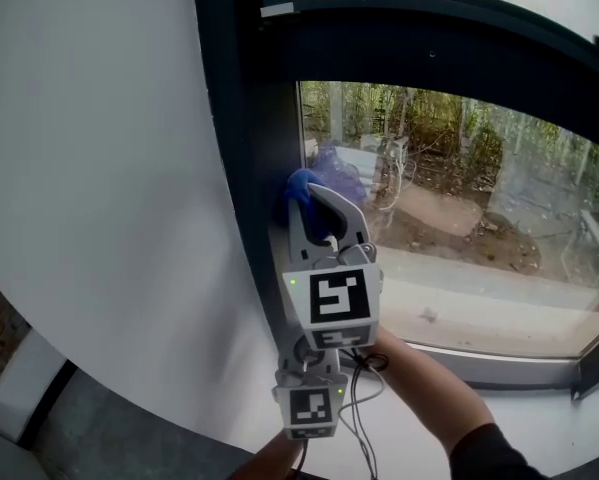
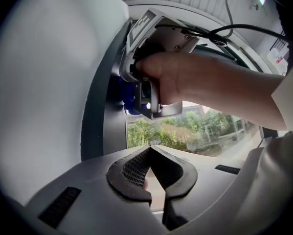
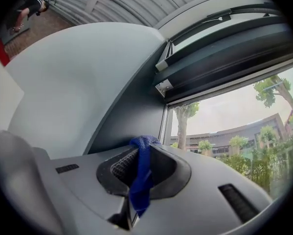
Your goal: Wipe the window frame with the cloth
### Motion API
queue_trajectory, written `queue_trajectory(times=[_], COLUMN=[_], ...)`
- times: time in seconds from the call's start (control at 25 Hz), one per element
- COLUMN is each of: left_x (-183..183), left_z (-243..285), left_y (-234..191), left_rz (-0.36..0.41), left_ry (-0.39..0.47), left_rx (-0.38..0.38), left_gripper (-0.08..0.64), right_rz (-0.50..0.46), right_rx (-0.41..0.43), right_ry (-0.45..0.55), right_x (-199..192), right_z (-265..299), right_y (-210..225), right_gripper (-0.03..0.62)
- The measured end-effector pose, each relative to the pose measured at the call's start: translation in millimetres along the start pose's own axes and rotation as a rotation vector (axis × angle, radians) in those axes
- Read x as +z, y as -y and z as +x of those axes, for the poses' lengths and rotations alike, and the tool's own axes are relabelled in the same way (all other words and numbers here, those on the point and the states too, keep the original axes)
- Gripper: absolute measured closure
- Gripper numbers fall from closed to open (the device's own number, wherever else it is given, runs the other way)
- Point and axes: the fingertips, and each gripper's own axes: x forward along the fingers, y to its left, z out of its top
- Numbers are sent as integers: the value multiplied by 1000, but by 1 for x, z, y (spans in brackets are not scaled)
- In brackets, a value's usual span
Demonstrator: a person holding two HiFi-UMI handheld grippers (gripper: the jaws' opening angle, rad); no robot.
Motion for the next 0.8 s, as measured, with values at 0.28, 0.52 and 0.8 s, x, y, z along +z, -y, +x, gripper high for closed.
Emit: queue_trajectory(times=[0.28,0.52,0.8], left_x=[26,47,59], left_z=[5,5,6], left_y=[-6,-12,-21], left_rz=[12,-15,-42], left_ry=[42,69,69], left_rx=[-13,-11,-4], left_gripper=[555,555,555], right_rz=[-20,-21,-19], right_rx=[-9,-22,-14], right_ry=[36,33,44], right_x=[17,30,39], right_z=[5,11,14], right_y=[4,9,10], right_gripper=[569,569,569])
